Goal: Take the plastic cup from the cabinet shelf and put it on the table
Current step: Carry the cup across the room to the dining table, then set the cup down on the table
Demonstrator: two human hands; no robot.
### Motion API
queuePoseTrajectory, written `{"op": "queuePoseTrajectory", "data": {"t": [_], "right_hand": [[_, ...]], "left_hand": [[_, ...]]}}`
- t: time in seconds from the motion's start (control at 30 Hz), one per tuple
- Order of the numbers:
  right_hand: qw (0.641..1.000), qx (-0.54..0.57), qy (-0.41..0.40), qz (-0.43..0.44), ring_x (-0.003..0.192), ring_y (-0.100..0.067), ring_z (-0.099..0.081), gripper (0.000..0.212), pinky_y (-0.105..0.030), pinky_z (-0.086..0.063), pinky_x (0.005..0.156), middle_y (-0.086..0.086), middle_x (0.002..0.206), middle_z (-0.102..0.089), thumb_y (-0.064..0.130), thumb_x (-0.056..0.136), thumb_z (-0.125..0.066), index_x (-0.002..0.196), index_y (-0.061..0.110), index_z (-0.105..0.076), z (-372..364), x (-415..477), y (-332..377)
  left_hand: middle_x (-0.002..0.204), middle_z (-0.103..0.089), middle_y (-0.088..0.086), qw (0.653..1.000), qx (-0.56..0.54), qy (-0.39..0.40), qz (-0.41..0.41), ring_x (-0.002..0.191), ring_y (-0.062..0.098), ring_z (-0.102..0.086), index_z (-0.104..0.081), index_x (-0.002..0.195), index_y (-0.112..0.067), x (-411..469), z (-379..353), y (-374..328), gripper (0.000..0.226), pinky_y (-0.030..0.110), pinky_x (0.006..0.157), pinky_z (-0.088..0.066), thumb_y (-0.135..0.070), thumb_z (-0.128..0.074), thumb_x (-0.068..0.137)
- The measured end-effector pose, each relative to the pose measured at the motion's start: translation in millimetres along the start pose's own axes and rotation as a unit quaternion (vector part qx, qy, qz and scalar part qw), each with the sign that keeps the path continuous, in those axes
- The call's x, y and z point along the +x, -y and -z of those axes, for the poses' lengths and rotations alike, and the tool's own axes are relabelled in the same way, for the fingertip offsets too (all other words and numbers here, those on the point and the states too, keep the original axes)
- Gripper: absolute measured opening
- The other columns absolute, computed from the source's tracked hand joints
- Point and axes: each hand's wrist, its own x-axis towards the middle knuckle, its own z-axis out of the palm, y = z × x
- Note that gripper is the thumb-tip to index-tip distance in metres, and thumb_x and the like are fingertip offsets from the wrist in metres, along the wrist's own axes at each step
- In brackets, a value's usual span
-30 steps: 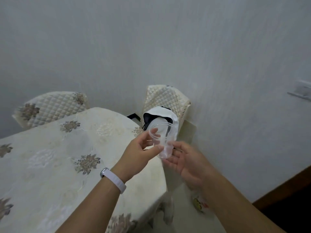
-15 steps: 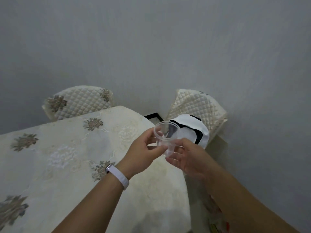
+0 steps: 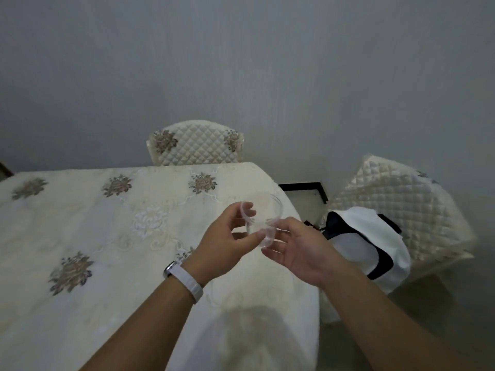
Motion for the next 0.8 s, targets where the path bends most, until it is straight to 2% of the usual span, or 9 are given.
{"op": "queuePoseTrajectory", "data": {"t": [0.17, 0.27, 0.4, 0.53, 0.63, 0.7, 0.8], "right_hand": [[0.998, -0.028, 0.045, -0.033, 0.077, -0.024, -0.063, 0.013, -0.04, -0.05, 0.088, -0.014, 0.102, -0.064, 0.015, 0.087, -0.061, 0.095, 0.009, -0.069, 32.0, 31.4, 22.3], [0.997, -0.041, 0.05, -0.05, 0.083, -0.025, -0.064, 0.025, -0.04, -0.053, 0.087, -0.015, 0.107, -0.064, 0.017, 0.086, -0.063, 0.108, 0.006, -0.066, 48.8, 49.1, 23.7], [0.995, -0.048, 0.053, -0.068, 0.088, -0.026, -0.063, 0.041, -0.038, -0.054, 0.085, -0.015, 0.109, -0.063, 0.02, 0.086, -0.066, 0.122, 0.001, -0.06, 61.6, 66.8, 18.7], [0.994, -0.059, 0.065, -0.066, 0.089, -0.026, -0.062, 0.029, -0.037, -0.053, 0.085, -0.011, 0.102, -0.063, 0.02, 0.088, -0.065, 0.113, 0.006, -0.065, 68.0, 80.5, 16.9], [0.993, -0.078, 0.059, -0.065, 0.088, -0.026, -0.061, 0.019, -0.033, -0.054, 0.079, -0.009, 0.098, -0.062, 0.02, 0.089, -0.064, 0.105, 0.01, -0.065, 69.1, 88.5, 12.5], [0.99, -0.118, 0.048, -0.055, 0.094, -0.027, -0.064, 0.022, -0.031, -0.053, 0.077, -0.009, 0.106, -0.066, 0.024, 0.088, -0.064, 0.106, 0.01, -0.065, 73.4, 95.8, 7.8], [0.98, -0.195, 0.032, -0.038, 0.108, -0.026, -0.065, 0.025, -0.033, -0.053, 0.085, -0.008, 0.119, -0.068, 0.029, 0.088, -0.063, 0.109, 0.016, -0.066, 83.2, 107.6, -0.4]], "left_hand": [[0.119, -0.063, -0.003, 0.998, 0.019, -0.056, 0.033, 0.105, 0.004, -0.063, -0.053, 0.114, -0.029, 21.1, -25.6, 4.2, 0.043, 0.023, 0.082, -0.055, -0.018, -0.076, 0.079], [0.118, -0.063, -0.008, 0.994, 0.039, -0.083, 0.05, 0.106, 0.004, -0.063, -0.051, 0.11, -0.036, 25.9, -40.7, 11.9, 0.044, 0.025, 0.085, -0.054, -0.026, -0.074, 0.073], [0.119, -0.063, -0.01, 0.99, 0.036, -0.109, 0.079, 0.11, 0.004, -0.062, -0.051, 0.113, -0.033, 29.8, -49.8, 25.9, 0.047, 0.029, 0.089, -0.053, -0.028, -0.074, 0.072], [0.12, -0.064, -0.009, 0.985, 0.017, -0.136, 0.1, 0.111, 0.006, -0.063, -0.052, 0.112, -0.037, 33.9, -52.4, 43.7, 0.048, 0.038, 0.093, -0.054, -0.026, -0.076, 0.072], [0.119, -0.064, -0.007, 0.981, 0.013, -0.157, 0.114, 0.11, 0.006, -0.063, -0.052, 0.112, -0.036, 36.1, -55.6, 56.1, 0.048, 0.039, 0.093, -0.054, -0.024, -0.077, 0.072], [0.12, -0.063, -0.008, 0.98, 0.017, -0.159, 0.121, 0.11, 0.004, -0.062, -0.053, 0.114, -0.032, 36.3, -57.1, 64.5, 0.049, 0.037, 0.093, -0.054, -0.018, -0.079, 0.076], [0.122, -0.062, -0.01, 0.979, 0.041, -0.15, 0.132, 0.111, 0.0, -0.061, -0.051, 0.12, -0.024, 36.6, -58.7, 77.4, 0.051, 0.029, 0.092, -0.052, -0.015, -0.078, 0.078]]}}
